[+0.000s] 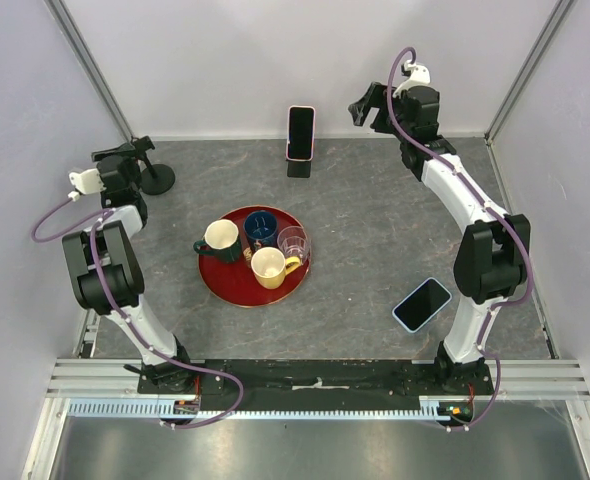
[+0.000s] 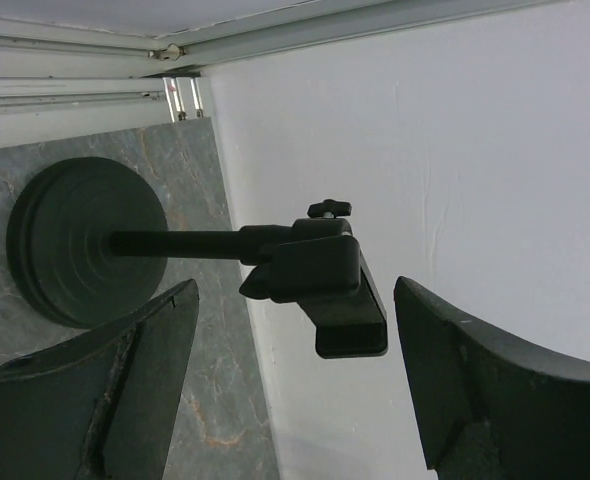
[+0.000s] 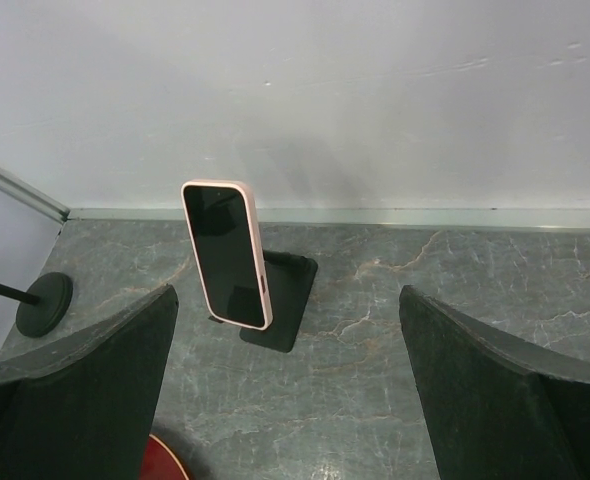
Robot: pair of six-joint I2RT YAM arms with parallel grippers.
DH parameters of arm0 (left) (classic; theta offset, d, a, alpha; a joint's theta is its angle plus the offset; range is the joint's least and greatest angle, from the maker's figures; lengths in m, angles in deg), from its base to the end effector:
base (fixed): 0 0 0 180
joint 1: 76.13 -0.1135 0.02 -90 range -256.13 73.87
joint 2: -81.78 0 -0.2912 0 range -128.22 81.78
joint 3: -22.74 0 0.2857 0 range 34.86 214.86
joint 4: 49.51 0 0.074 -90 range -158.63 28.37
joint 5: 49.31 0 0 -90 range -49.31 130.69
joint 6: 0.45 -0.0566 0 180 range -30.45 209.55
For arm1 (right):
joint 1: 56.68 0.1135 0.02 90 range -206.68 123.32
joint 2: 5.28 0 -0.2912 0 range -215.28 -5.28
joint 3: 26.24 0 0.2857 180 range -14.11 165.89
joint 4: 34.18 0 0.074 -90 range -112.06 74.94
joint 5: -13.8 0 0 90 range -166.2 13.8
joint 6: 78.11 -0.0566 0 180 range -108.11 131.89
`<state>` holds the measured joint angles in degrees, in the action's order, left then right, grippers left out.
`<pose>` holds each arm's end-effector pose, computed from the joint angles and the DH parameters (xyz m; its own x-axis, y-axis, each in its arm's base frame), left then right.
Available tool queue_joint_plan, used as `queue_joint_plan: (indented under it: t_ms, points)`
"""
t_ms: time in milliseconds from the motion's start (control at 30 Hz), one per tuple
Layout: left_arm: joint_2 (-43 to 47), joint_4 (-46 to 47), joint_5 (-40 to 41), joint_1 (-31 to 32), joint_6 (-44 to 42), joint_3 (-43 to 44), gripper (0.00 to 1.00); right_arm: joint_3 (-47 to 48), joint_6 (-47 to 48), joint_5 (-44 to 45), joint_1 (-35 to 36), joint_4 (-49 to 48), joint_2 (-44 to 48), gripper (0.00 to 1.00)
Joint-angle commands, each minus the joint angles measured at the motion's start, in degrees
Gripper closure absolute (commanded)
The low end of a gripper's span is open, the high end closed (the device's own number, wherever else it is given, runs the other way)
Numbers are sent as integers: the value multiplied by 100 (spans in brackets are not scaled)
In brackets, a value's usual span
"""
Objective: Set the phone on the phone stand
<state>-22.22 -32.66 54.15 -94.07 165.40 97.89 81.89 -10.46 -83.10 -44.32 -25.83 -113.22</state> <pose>0.4402 0.1564 0.2314 0.4522 -0.8448 -0.2860 -0.3180 0.1469 -0.9366 0.5107 0.1189 0.3730 -0.2532 0.3310 -0.9090 -0.2513 0.8849 0.3922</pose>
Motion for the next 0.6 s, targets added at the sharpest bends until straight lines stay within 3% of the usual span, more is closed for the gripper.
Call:
queue_joint_plan:
  t_ms: [0,300,500,567]
  points:
    - [-154,-94,210,-17,167,429,15,-12,-77,-110,-32,-203,19,2]
    - [-577,-295,26,-8,316,983,18,-3,-173,-172,-32,-256,-34,2]
    - [-753,-340,-27,18,360,1150,27,-3,-208,-145,-41,-282,-52,2]
    - [-788,-313,-27,18,316,1203,35,6,-217,-145,-41,-291,-78,2]
